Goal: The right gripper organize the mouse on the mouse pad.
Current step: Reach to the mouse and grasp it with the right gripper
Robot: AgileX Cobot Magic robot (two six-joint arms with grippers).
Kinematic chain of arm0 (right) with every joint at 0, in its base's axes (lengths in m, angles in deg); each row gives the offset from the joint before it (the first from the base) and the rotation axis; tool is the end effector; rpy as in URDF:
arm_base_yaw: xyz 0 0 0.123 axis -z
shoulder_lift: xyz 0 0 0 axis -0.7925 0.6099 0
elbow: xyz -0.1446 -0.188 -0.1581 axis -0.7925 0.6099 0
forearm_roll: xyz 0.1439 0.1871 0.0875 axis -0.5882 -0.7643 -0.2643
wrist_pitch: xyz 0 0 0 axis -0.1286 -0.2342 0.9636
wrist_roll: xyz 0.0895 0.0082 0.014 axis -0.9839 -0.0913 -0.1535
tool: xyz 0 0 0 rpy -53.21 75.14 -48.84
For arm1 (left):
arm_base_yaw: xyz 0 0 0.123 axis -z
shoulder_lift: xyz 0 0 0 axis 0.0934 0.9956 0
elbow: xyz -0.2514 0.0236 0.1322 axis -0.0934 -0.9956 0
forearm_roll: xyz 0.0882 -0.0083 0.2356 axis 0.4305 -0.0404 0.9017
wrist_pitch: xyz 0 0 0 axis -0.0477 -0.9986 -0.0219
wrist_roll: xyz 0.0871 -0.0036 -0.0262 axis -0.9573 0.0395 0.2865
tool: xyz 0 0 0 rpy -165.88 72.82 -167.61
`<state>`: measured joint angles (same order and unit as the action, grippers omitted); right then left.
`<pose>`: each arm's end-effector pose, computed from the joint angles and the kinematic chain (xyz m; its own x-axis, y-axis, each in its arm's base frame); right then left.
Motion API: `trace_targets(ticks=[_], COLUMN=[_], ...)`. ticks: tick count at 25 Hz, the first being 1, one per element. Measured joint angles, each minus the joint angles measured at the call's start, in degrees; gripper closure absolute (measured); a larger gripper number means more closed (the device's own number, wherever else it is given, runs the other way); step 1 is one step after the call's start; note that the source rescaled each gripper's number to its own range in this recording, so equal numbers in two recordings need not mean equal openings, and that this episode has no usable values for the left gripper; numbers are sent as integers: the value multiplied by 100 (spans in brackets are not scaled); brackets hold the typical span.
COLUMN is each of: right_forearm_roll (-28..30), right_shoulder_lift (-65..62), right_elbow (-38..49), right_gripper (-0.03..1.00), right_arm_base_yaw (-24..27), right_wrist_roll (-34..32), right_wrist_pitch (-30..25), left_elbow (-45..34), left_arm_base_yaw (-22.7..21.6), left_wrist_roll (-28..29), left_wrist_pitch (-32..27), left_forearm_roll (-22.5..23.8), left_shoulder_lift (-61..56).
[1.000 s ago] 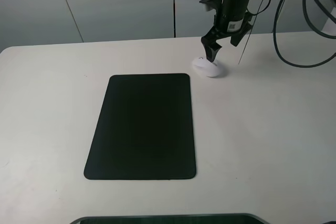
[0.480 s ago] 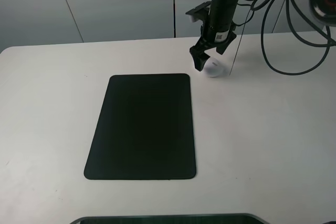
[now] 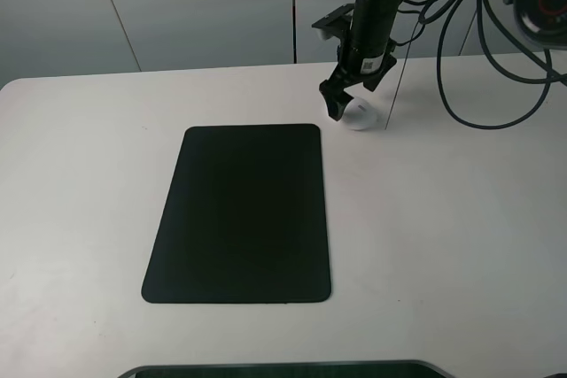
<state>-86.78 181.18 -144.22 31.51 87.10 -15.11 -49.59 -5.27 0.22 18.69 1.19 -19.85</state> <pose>0.4603 0.1745 0.1139 -0.7233 -0.6825 -0.1048 -0.6808 0.7303 -0.0574 -0.0082 0.0058 0.2799 -0.4595 -0.0679 -0.8856 -0.0863 0.9958 -0.0315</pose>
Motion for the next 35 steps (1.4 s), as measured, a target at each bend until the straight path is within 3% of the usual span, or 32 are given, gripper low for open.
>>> trace_targets(ticks=[31,32,33,35], right_forearm_roll=[252,252,252,252], right_shoulder_lift=[204,204,204,204], right_elbow=[0,0,0,0], right_gripper=[-3,2,13,49], right_arm_base_yaw=[-9,-9,-9,-9], right_wrist_roll=[0,0,0,8], right_wrist_pitch=[91,91,91,91], left_elbow=[0,0,0,0], left_arm_base_yaw=[0,0,0,0], left_wrist_roll=[-11,-11,-11,-11], left_wrist_pitch=[0,0,0,0], left_forearm_roll=[0,0,0,0], left_shoulder_lift=[0,0,0,0])
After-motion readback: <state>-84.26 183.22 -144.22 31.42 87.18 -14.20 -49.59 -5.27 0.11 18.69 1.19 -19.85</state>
